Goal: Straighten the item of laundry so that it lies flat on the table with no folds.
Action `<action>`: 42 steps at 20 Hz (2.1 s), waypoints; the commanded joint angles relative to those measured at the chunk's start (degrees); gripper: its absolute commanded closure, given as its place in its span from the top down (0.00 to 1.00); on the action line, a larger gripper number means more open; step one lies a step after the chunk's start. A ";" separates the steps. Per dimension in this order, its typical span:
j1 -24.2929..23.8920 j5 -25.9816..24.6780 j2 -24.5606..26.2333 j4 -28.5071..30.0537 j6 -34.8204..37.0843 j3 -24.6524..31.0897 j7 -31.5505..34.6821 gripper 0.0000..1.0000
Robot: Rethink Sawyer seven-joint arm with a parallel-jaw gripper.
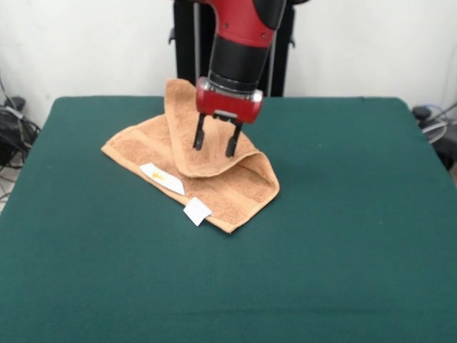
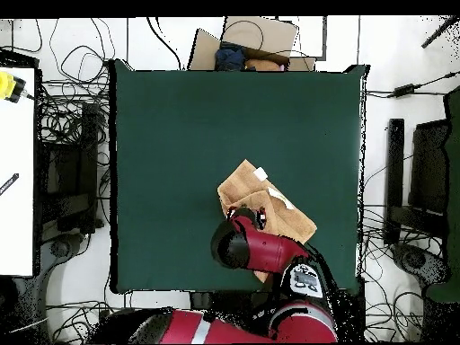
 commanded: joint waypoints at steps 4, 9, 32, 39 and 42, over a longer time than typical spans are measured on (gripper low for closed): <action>-2.23 -2.15 3.48 -6.52 4.70 6.75 4.33 1.00; -3.47 -2.93 5.03 -7.97 4.54 7.65 3.93 1.00; 4.48 8.42 6.99 -8.81 4.45 -0.06 11.59 1.00; 5.35 9.80 3.86 -8.65 10.05 -0.56 9.70 1.00; 6.09 10.35 4.03 -9.20 10.42 -1.24 9.71 1.00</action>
